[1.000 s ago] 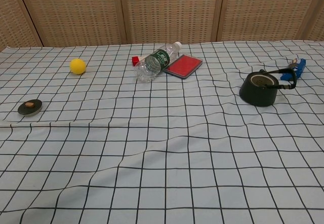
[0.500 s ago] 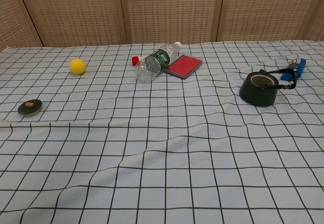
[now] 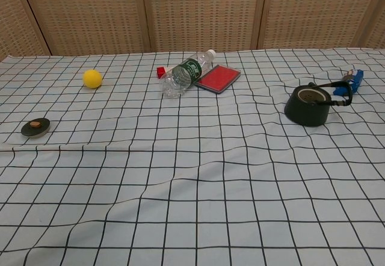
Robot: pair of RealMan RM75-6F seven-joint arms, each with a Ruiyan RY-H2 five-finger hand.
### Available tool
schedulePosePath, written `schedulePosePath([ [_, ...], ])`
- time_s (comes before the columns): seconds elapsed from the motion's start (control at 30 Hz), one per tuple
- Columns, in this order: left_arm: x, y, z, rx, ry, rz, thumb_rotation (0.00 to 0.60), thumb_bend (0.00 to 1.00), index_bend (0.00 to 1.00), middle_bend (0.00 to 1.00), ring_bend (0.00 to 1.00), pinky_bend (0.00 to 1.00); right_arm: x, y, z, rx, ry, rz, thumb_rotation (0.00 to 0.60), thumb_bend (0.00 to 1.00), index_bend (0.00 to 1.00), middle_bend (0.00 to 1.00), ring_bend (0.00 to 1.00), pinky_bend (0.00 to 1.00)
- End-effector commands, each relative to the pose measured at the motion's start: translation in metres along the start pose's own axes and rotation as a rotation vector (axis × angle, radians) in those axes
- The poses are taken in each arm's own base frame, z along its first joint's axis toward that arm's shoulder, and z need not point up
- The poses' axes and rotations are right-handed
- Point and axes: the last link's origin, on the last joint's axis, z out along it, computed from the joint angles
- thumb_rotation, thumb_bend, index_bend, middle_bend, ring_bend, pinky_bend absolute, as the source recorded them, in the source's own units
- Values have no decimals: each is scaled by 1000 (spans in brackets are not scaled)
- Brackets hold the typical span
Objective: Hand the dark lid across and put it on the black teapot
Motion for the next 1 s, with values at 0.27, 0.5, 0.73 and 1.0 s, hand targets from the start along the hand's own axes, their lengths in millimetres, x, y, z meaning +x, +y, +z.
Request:
schedulePosePath([
  [0.27, -22, 30, 59, 22, -107, 81, 600, 161, 308, 0, 0, 0, 0, 8, 0, -25, -1, 0, 600, 161, 4, 0, 0, 0],
  [0.5, -38, 41, 78, 47, -168, 95, 600, 163, 239, 0, 0, 0, 2, 14, -1, -42, 4, 5, 600, 161, 4, 0, 0, 0],
  [0.73, -48, 45, 89, 70, -201, 92, 600, 168, 227, 0, 0, 0, 4, 14, -2, -41, 10, 9, 600, 161, 4, 0, 0, 0],
  [1.0, -60, 54, 99, 73, -225, 88, 600, 177, 280, 0, 0, 0, 2, 14, -2, -38, 4, 10, 600, 161, 4, 0, 0, 0],
])
